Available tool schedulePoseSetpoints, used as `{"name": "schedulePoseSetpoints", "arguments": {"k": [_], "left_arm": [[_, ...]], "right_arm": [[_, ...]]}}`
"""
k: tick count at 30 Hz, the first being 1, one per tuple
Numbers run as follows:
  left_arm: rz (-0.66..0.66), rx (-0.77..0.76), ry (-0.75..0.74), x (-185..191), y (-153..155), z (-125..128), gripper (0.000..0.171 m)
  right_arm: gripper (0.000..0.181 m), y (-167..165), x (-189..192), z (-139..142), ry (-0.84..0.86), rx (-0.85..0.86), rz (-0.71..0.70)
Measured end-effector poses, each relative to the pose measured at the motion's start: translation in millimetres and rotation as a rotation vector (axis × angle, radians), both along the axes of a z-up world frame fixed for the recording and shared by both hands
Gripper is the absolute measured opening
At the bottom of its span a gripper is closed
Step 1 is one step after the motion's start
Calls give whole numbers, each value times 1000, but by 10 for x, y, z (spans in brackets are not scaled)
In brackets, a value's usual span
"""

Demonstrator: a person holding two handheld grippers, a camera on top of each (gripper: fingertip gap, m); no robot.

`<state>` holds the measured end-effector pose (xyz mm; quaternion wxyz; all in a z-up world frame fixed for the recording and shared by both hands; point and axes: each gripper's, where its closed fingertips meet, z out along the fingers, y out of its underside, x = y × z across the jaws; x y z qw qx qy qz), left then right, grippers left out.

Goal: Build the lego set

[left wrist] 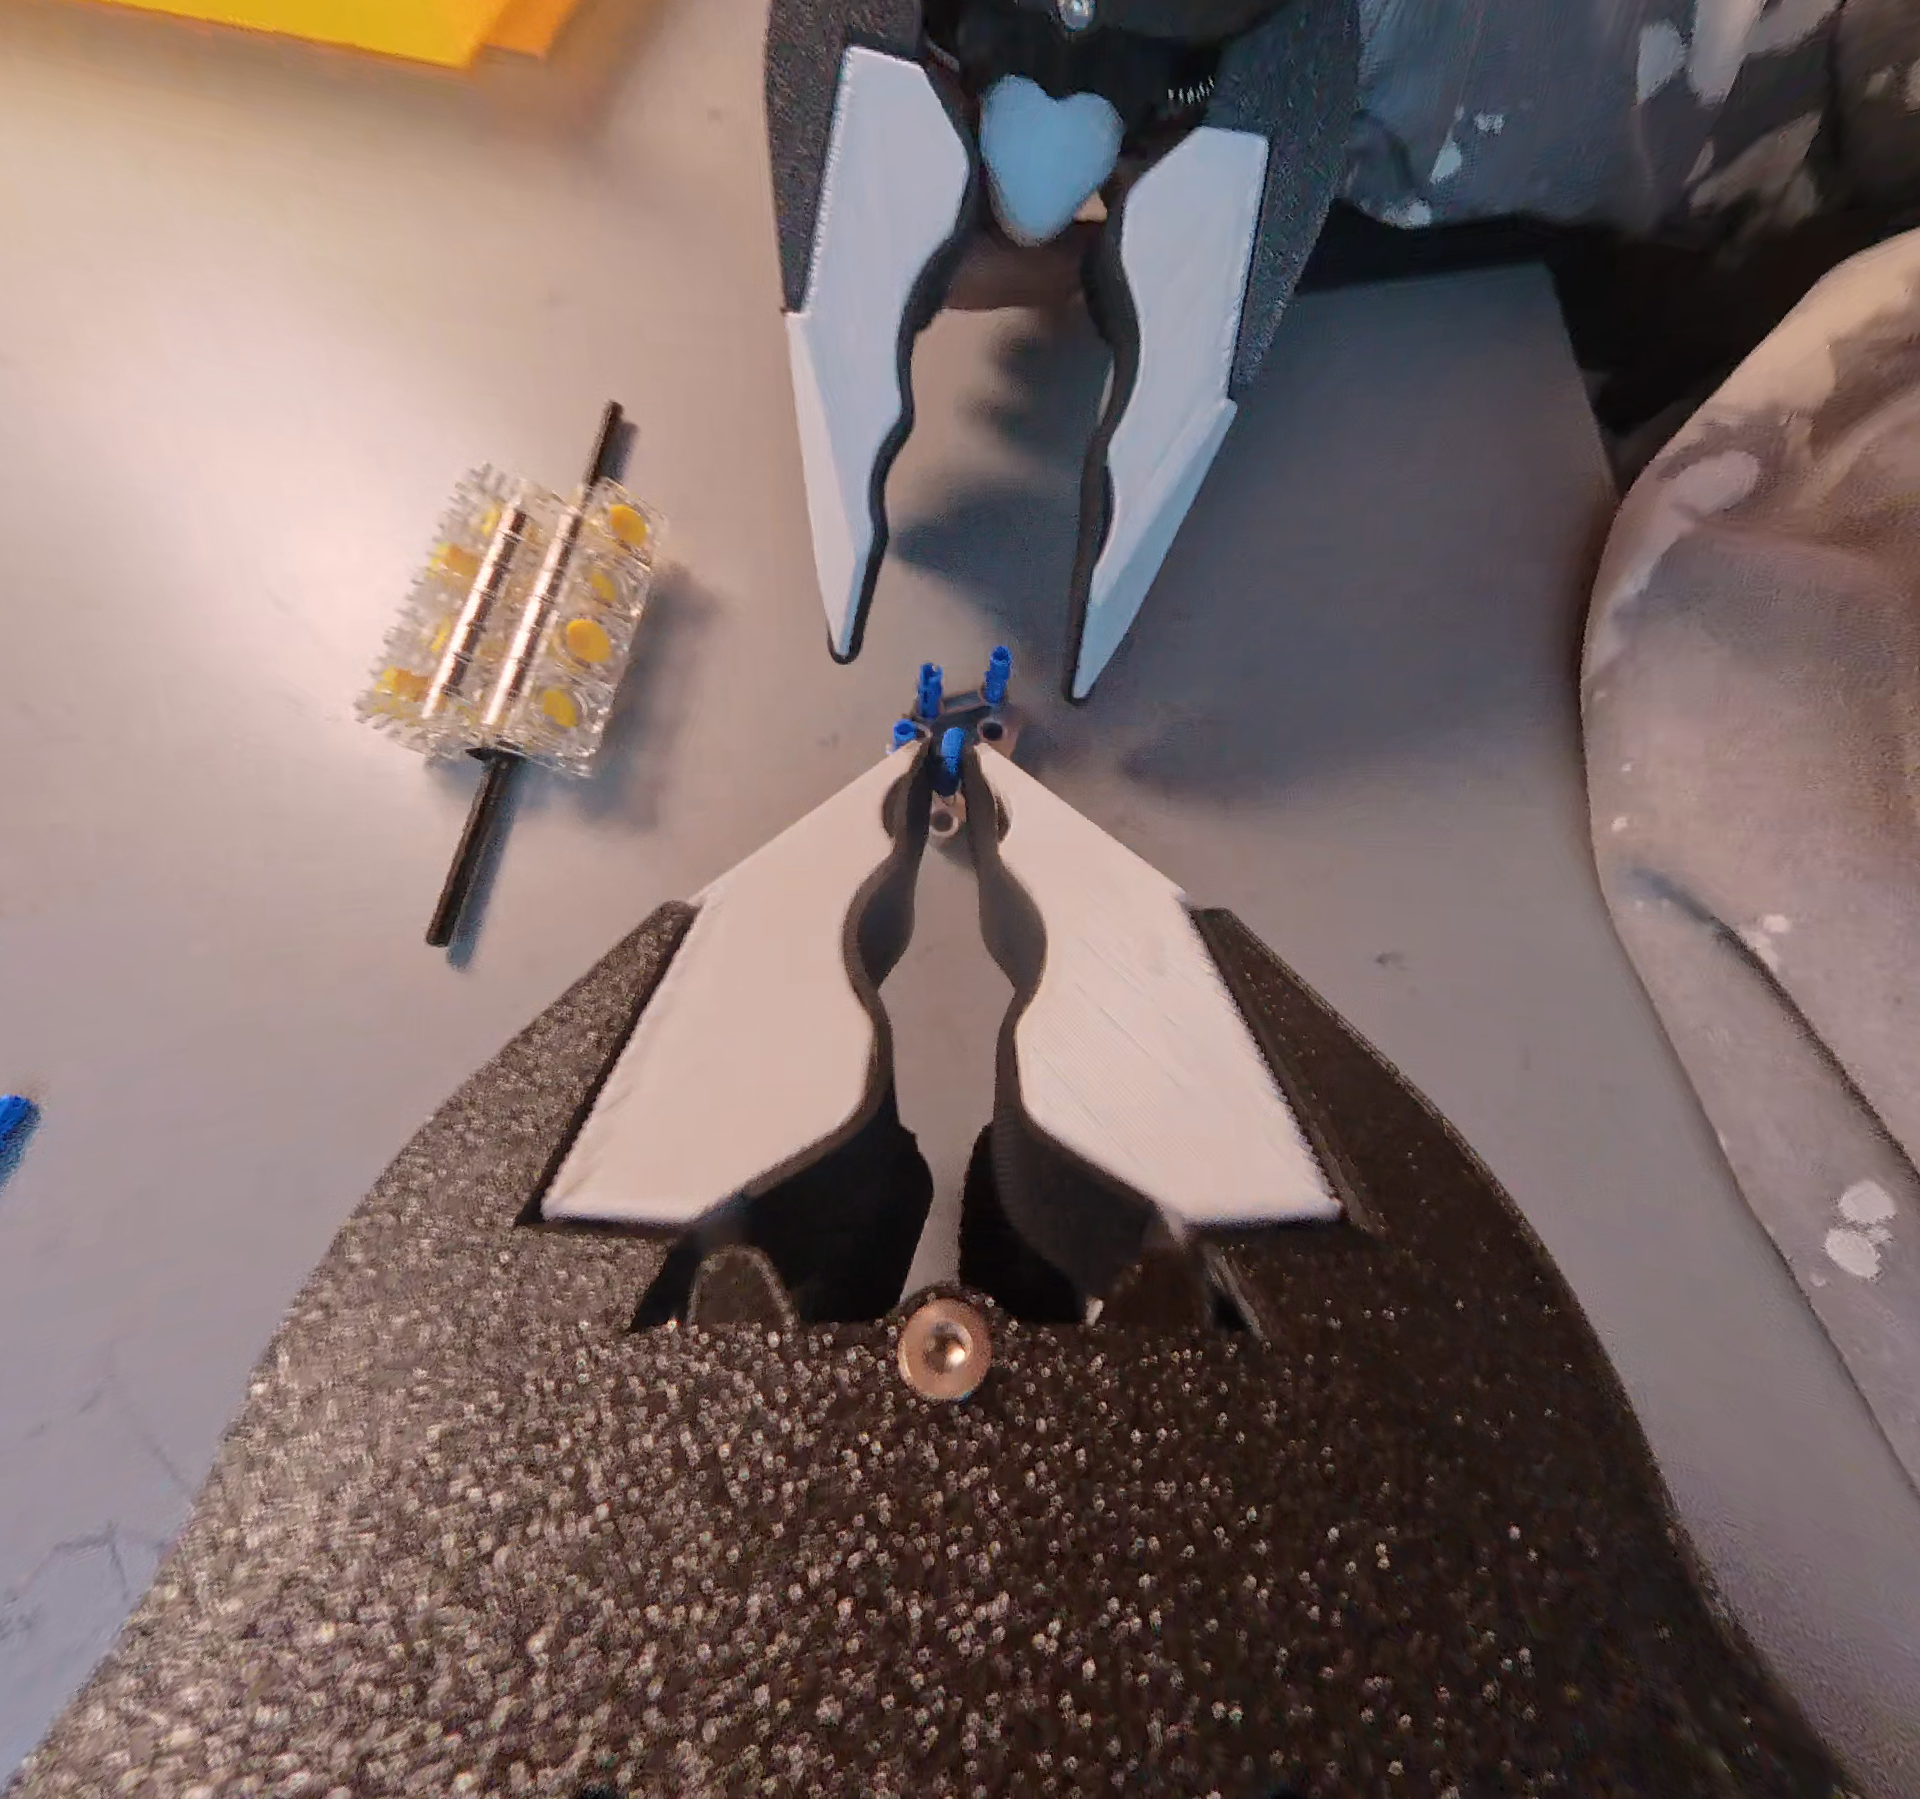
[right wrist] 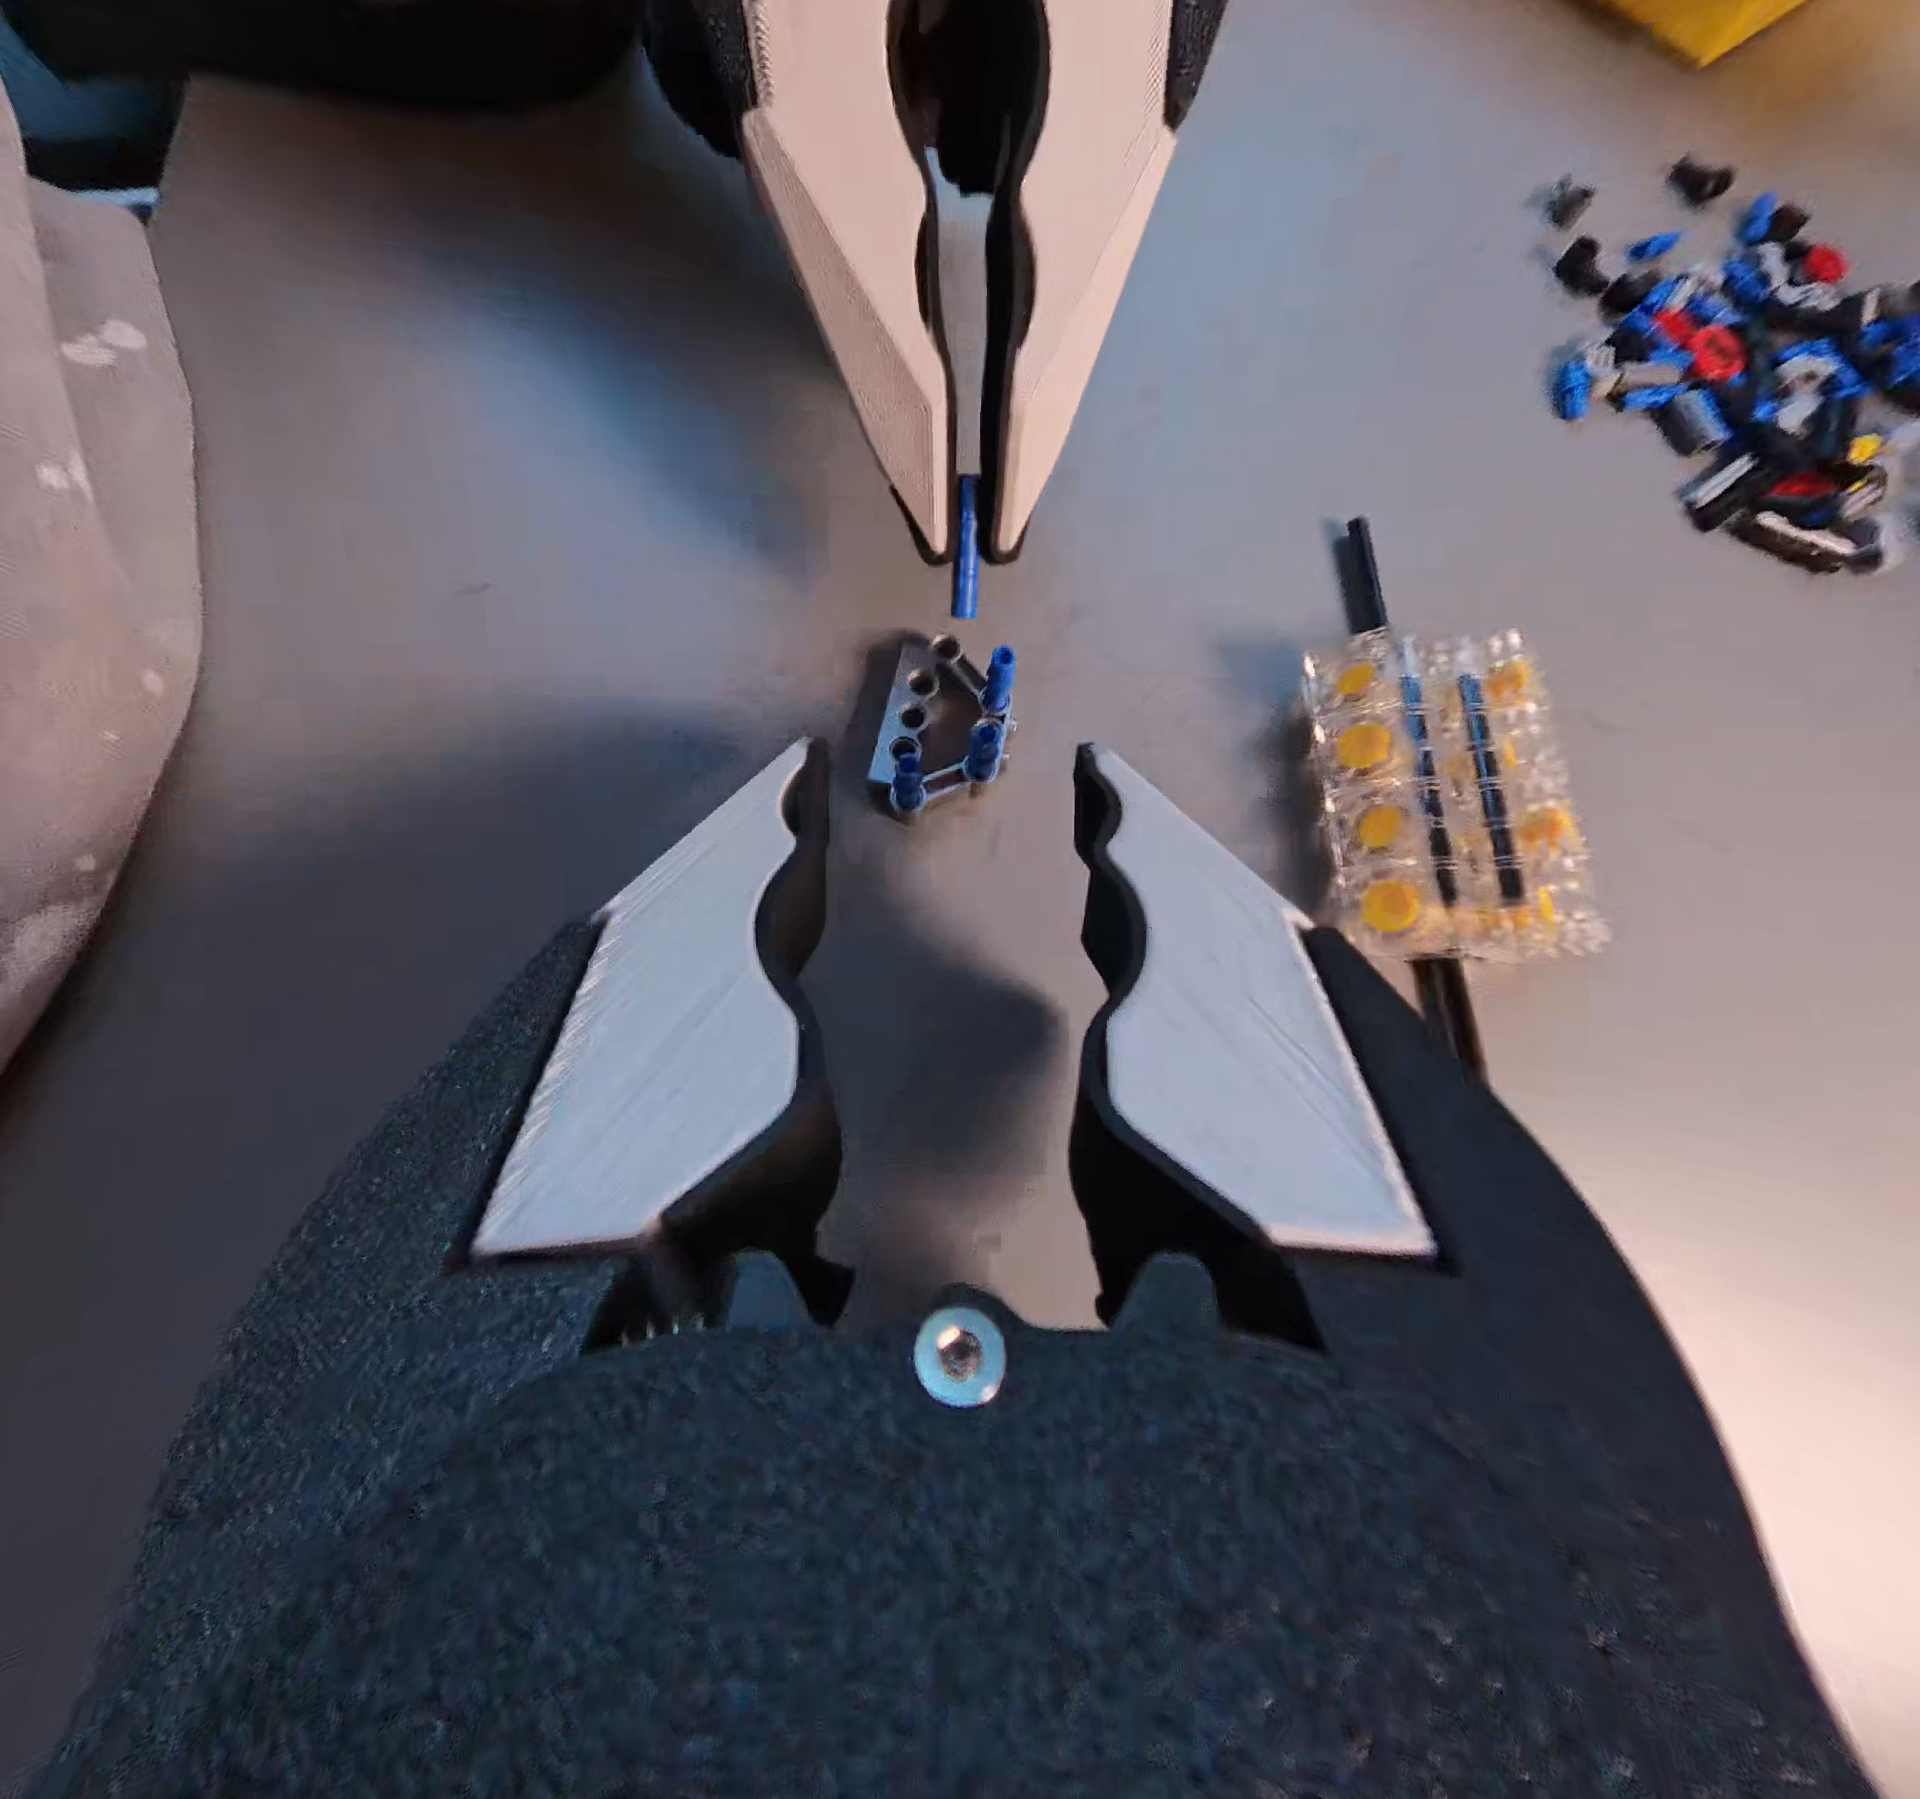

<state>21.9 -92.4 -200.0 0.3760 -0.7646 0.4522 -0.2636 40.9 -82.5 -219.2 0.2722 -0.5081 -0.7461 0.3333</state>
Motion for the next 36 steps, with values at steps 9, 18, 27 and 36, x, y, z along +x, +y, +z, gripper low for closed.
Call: {"name": "schedulePoseSetpoints", "arguments": {"k": [9,18,27,36], "left_arm": [[-20,5,163,-38,-52,-168,4],[-84,21,386,-39,-47,-207,4],[-191,-21,544,-63,-67,-233,4],[-253,-46,620,-41,-98,-335,3]], "right_arm": [[36,-32,-53,-165,-78,58,-15],[25,-5,-72,-165,-66,89,-18],[25,-10,-65,-162,-64,96,-25],[25,-6,-60,-160,-67,86,-29]]}}
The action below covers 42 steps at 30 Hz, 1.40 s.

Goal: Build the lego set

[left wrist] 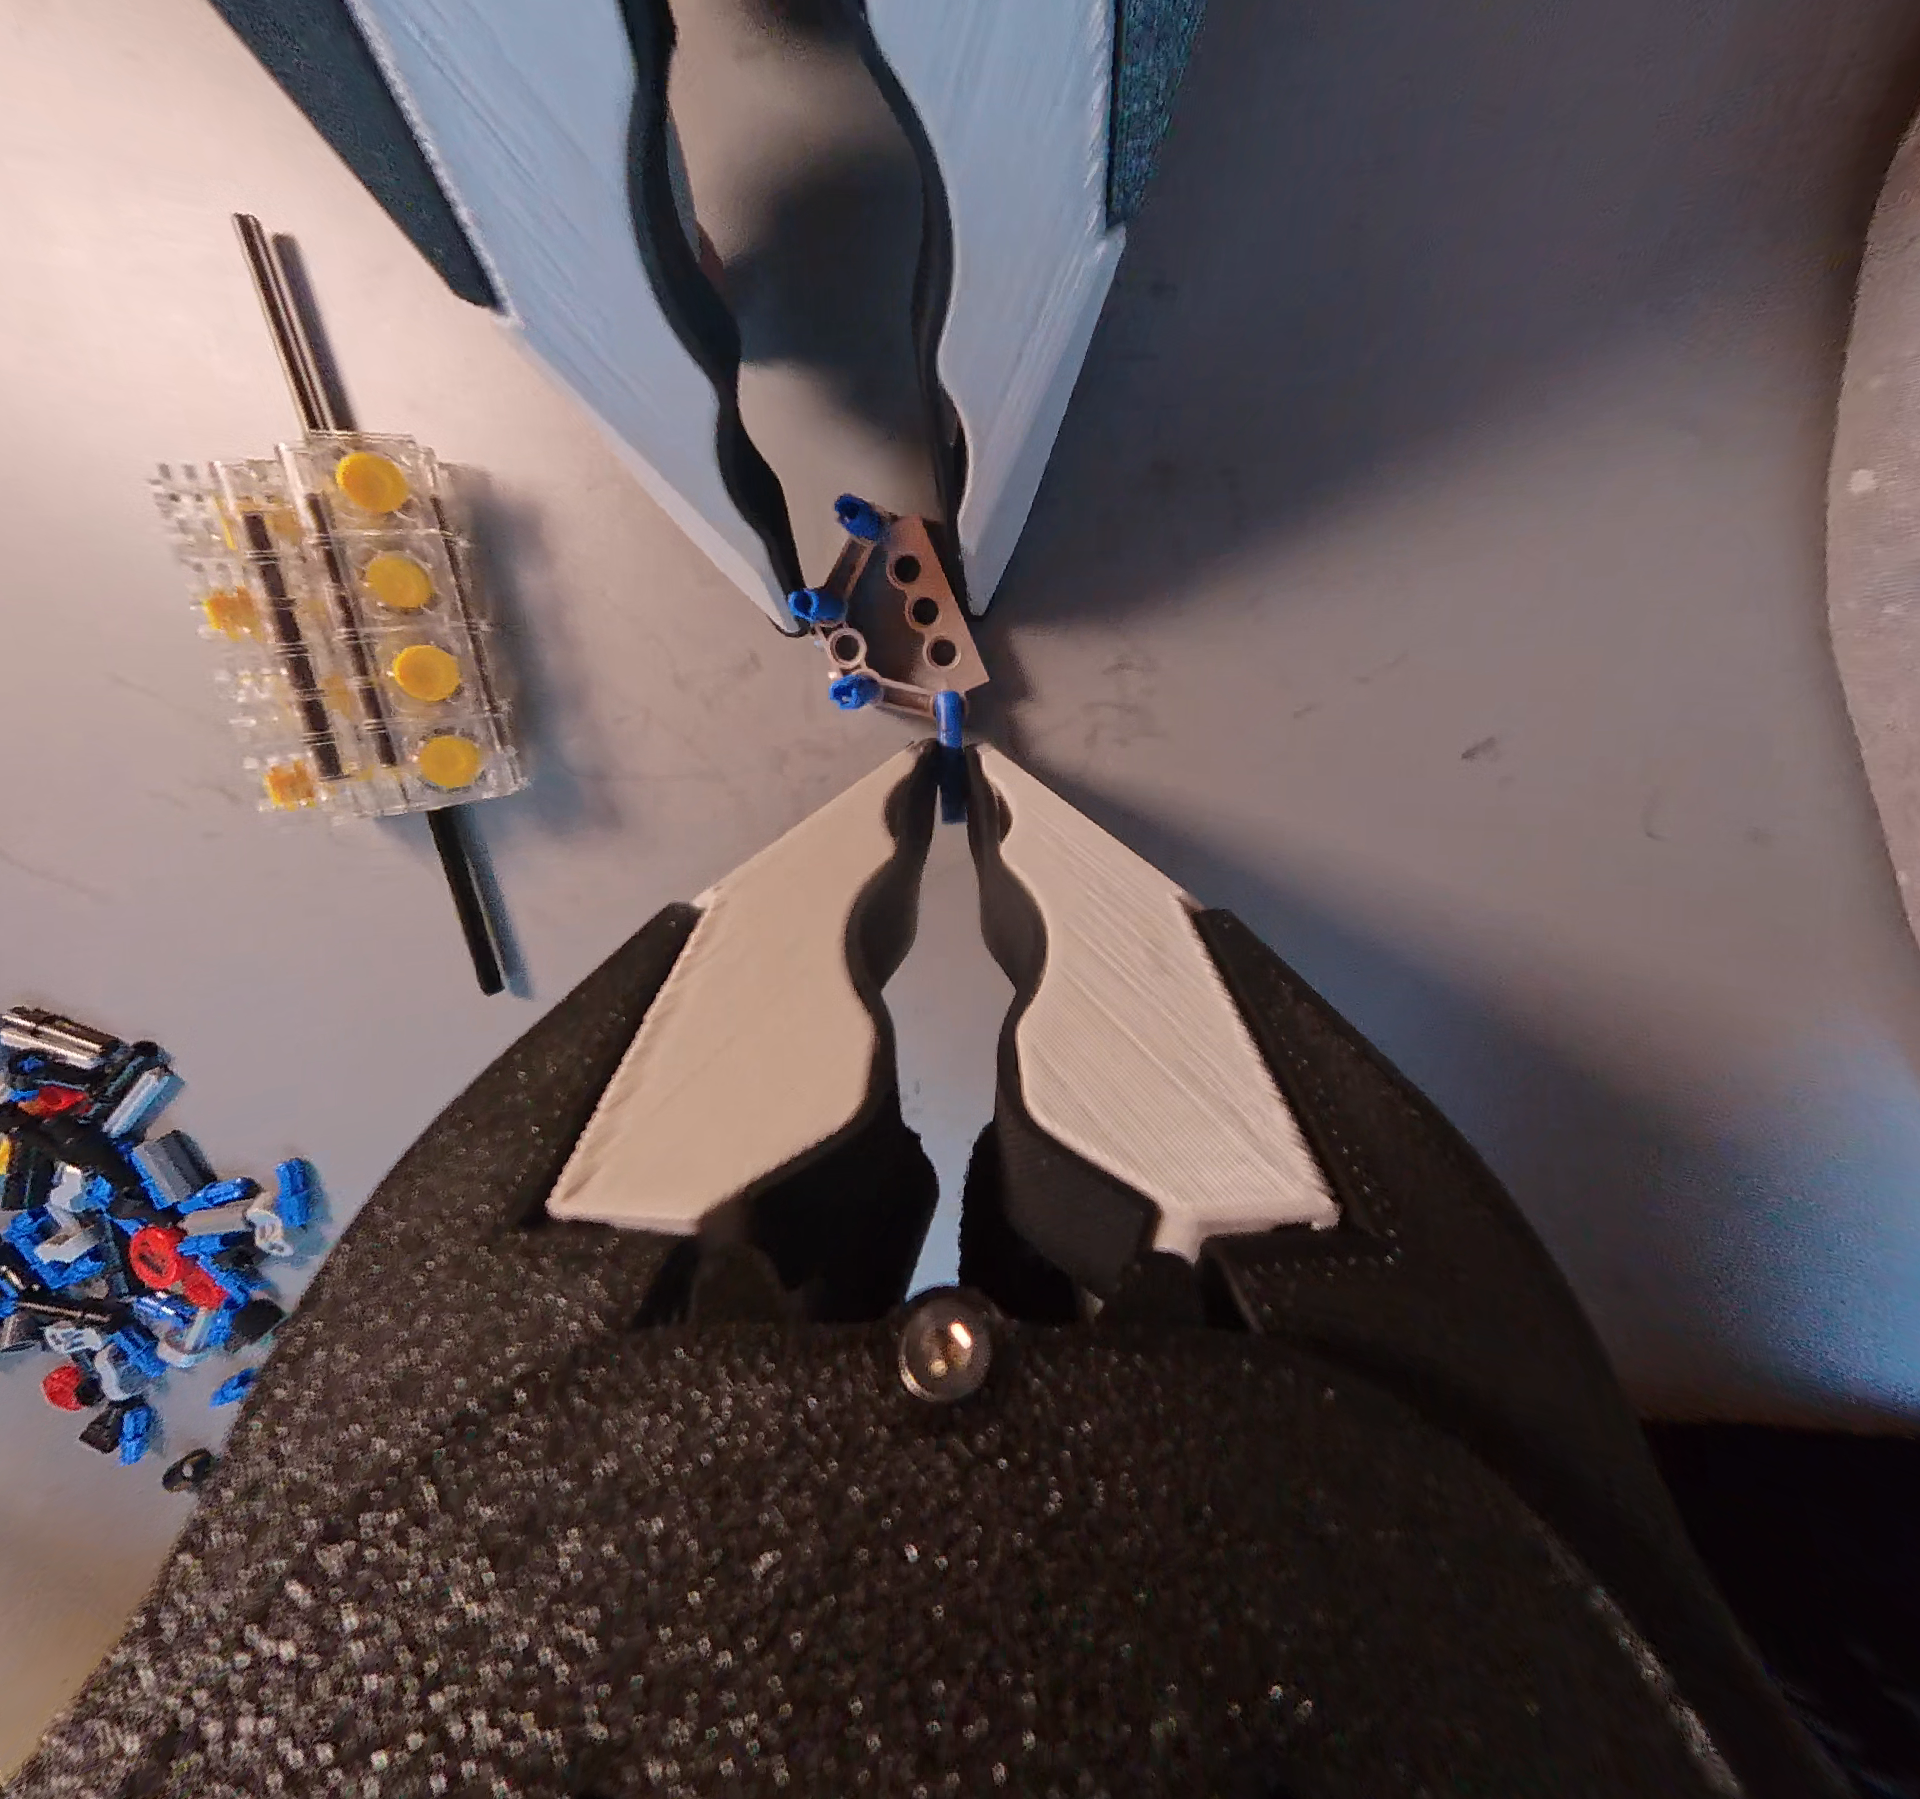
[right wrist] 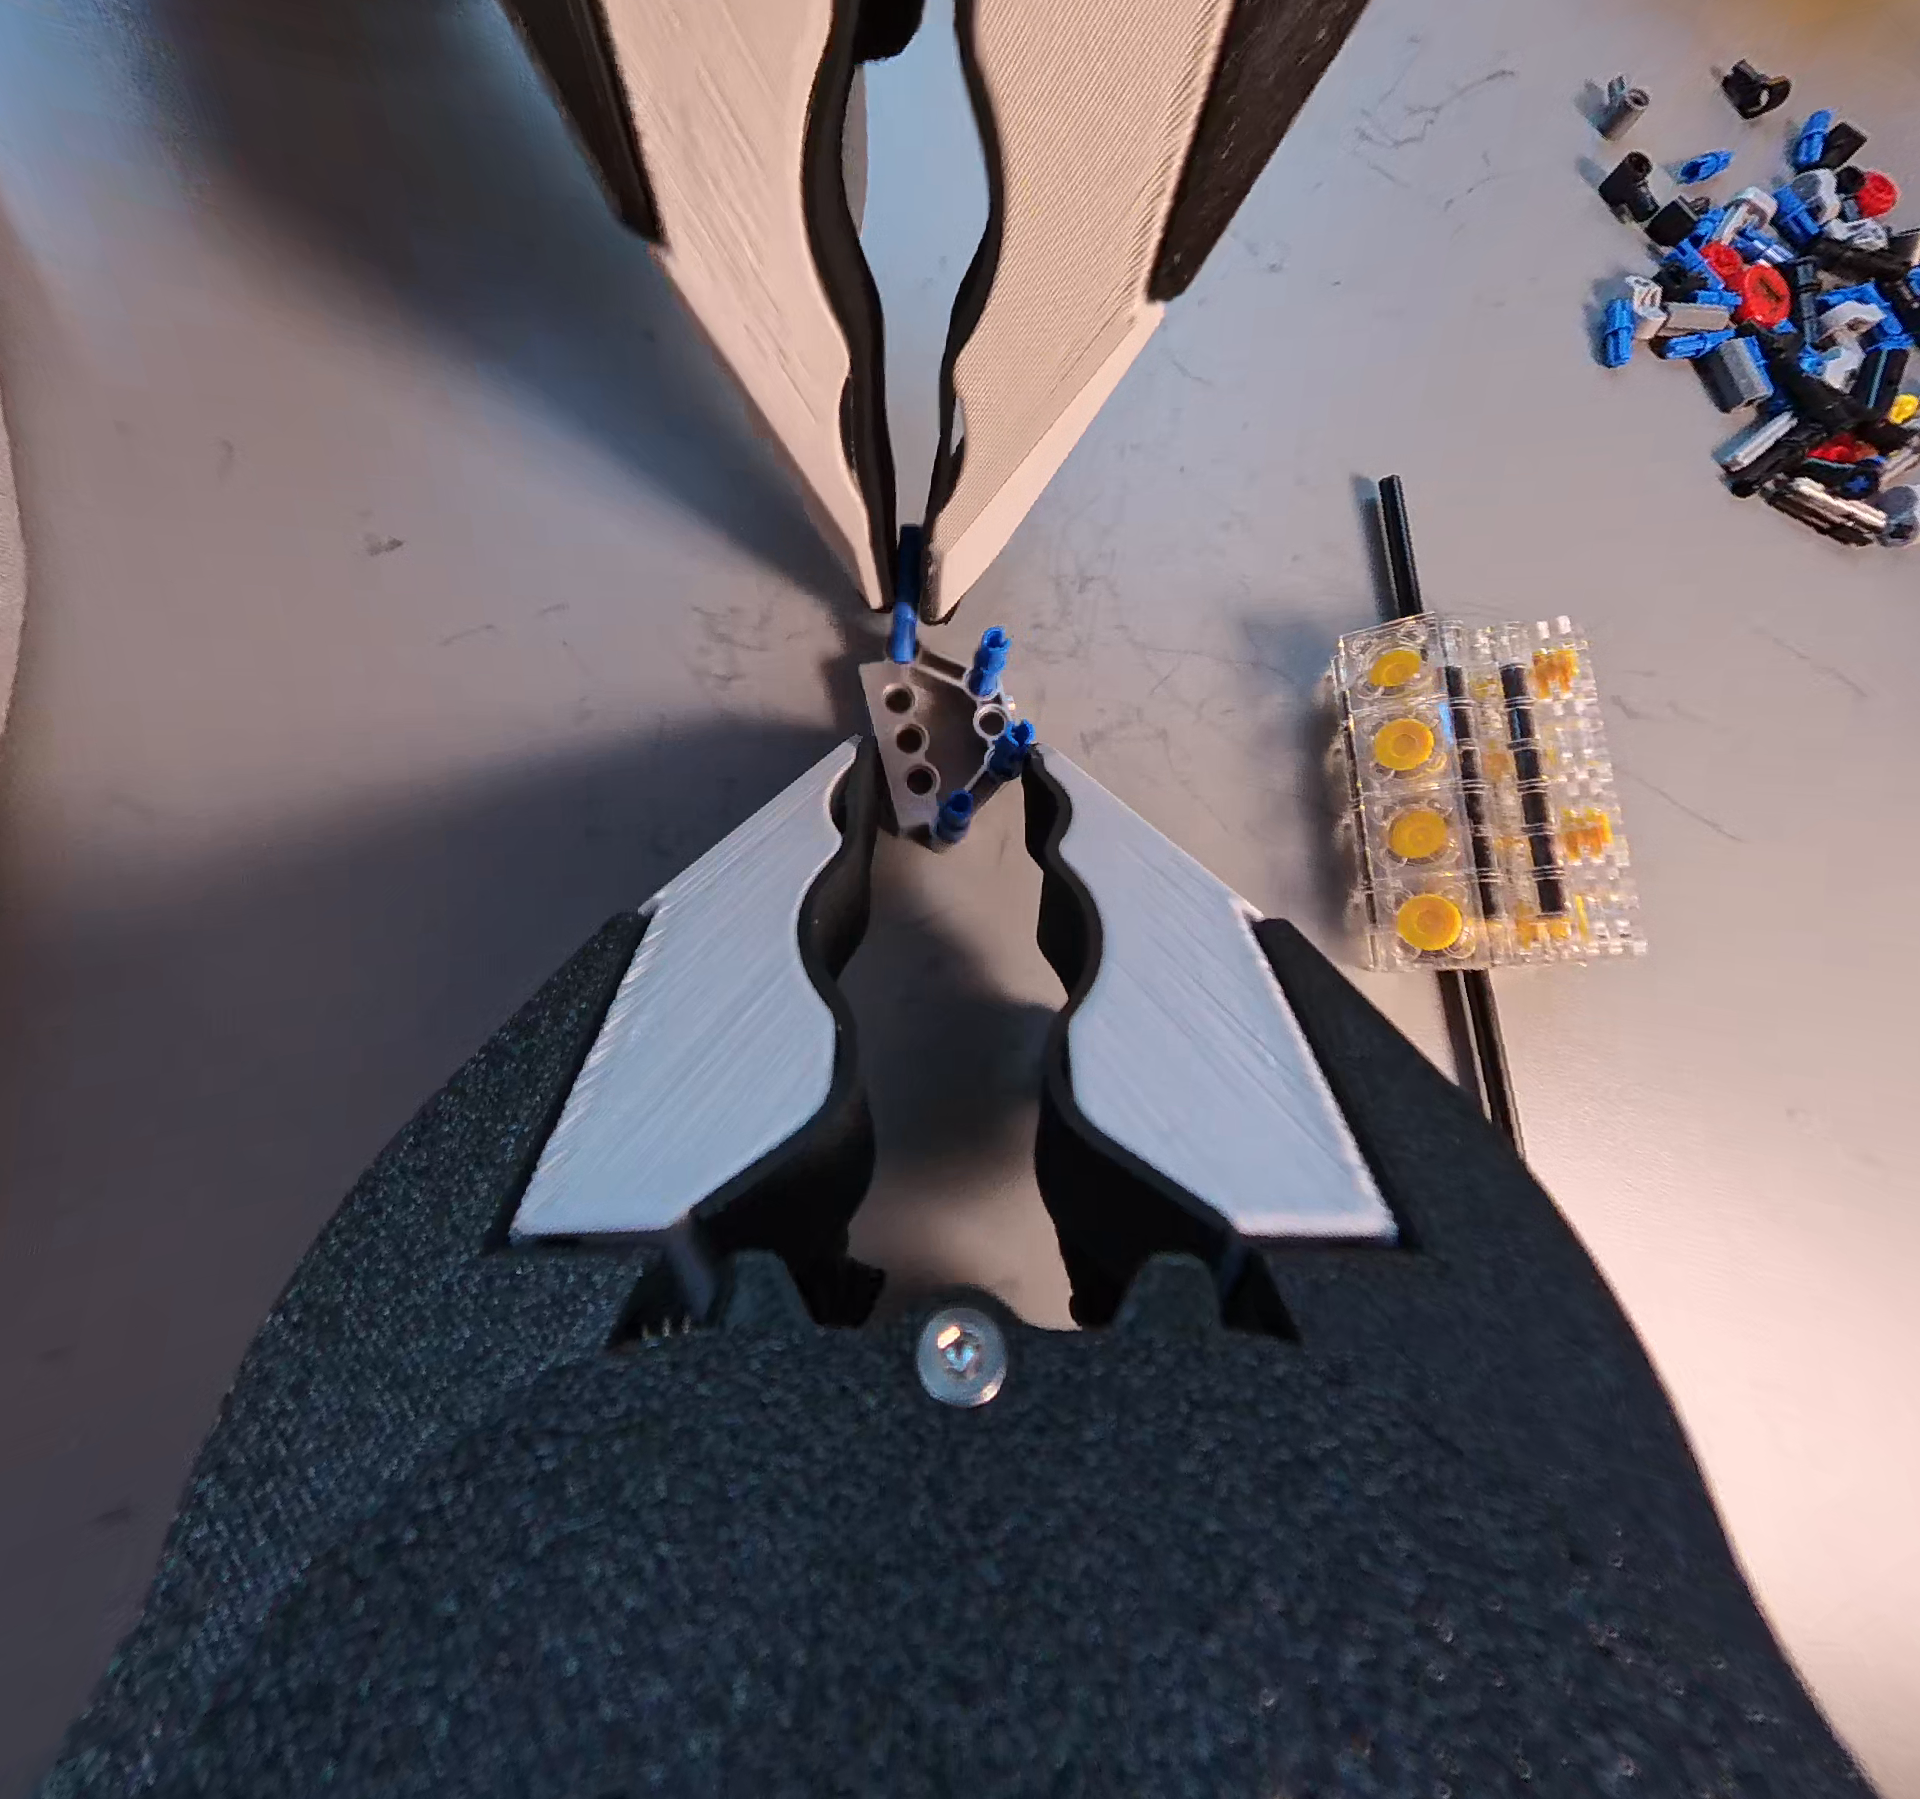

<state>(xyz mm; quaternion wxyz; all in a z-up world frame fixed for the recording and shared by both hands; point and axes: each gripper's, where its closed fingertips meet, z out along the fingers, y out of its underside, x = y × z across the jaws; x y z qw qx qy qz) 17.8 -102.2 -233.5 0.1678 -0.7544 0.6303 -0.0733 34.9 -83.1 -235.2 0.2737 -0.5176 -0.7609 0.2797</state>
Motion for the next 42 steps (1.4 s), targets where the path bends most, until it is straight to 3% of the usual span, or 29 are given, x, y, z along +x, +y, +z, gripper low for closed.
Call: {"name": "schedulePoseSetpoints", "arguments": {"k": [13,19,23,25,36,42], "left_arm": [[119,-67,-143,4,4,59,3],[226,-146,-407,43,-5,350,3],[233,-152,-507,86,-28,500,3],[227,-130,-502,95,-32,508,3],[174,-113,-471,186,-75,465,3],[243,-95,-673,181,14,730,4]], "right_arm": [[26,2,20,19,8,8,-3],[31,-27,-8,516,252,-30,49],[13,-166,-55,708,377,-20,106],[6,-161,-80,685,379,-9,96],[3,-247,-73,586,344,-45,137],[2,-157,-55,763,404,-91,99]]}}
